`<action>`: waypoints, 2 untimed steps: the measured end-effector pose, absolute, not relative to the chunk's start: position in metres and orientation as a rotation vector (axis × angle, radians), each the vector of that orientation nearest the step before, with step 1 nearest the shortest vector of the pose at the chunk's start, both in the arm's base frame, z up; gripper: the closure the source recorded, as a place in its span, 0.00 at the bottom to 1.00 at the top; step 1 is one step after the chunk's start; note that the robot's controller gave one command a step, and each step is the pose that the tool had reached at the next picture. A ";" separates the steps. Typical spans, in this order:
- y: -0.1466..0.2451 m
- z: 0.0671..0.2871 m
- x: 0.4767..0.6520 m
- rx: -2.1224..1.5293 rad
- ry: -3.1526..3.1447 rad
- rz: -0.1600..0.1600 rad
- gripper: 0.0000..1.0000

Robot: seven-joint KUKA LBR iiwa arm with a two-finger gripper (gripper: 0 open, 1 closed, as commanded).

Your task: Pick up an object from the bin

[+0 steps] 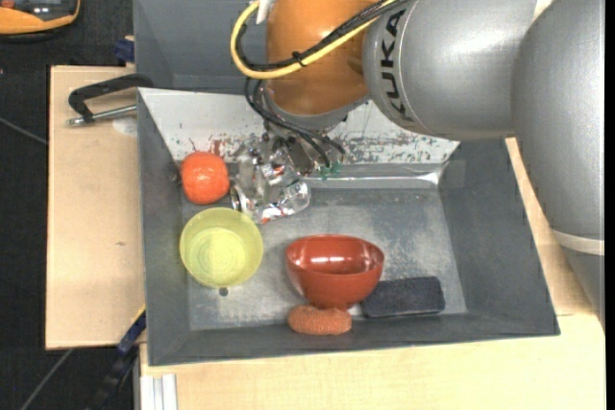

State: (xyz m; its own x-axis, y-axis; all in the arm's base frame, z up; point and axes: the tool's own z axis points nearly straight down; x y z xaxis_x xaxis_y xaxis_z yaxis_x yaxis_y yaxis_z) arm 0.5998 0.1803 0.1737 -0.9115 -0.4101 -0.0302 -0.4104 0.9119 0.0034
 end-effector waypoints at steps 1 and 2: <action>0.182 0.216 0.589 -0.308 3.089 0.026 1.00; 0.199 0.132 0.554 -0.168 3.107 0.031 1.00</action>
Offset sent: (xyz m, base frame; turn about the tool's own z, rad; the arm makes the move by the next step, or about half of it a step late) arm -0.0127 -0.0002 0.0390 0.2248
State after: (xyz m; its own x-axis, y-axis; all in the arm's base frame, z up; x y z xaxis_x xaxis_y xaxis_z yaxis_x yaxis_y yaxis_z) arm 0.5543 0.1994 0.1318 -0.9937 -0.1075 -0.0312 -0.1080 0.9940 0.0180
